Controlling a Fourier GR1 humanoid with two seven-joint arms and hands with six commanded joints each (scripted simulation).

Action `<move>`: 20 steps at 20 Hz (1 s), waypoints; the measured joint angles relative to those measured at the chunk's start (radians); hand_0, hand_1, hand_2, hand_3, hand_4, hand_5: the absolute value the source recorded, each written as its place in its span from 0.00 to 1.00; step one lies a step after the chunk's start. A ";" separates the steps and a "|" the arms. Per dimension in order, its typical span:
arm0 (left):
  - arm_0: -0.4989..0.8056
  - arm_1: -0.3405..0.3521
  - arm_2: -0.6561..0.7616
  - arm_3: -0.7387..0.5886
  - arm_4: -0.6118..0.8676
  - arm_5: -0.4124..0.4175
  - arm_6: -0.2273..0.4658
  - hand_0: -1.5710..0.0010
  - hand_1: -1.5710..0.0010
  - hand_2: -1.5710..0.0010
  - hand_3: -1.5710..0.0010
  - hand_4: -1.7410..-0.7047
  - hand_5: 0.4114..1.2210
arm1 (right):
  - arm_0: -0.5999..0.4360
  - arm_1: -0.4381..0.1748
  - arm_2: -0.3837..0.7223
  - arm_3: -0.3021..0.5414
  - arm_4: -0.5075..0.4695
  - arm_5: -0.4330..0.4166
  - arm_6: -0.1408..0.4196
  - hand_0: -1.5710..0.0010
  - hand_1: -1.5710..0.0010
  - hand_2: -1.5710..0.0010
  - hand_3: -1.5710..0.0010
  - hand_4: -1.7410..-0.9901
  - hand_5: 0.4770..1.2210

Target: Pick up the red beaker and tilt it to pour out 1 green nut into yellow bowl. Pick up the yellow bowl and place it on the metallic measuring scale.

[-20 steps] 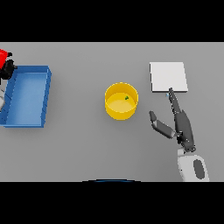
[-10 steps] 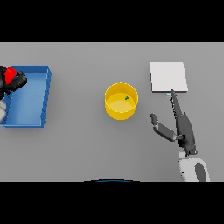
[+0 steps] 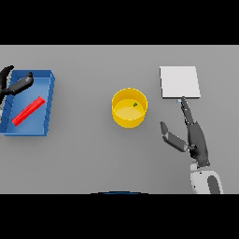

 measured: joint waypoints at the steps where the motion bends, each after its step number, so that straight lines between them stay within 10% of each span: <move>1: 0.000 0.001 0.007 0.008 -0.001 0.002 -0.020 0.94 0.95 0.95 0.95 0.92 0.32 | -0.005 -0.002 0.002 0.001 0.011 -0.004 0.014 1.00 1.00 1.00 1.00 0.73 0.25; 15: -0.006 -0.022 0.007 0.006 0.023 0.028 -0.071 1.00 1.00 1.00 1.00 0.91 0.37 | -0.281 -0.220 0.154 0.088 0.281 0.204 0.078 1.00 1.00 1.00 1.00 0.61 0.26; 20: -0.024 -0.020 0.002 0.024 0.023 0.027 -0.077 1.00 1.00 1.00 1.00 0.91 0.38 | -0.426 -0.293 0.266 0.167 0.432 0.288 0.019 1.00 1.00 1.00 1.00 0.63 0.25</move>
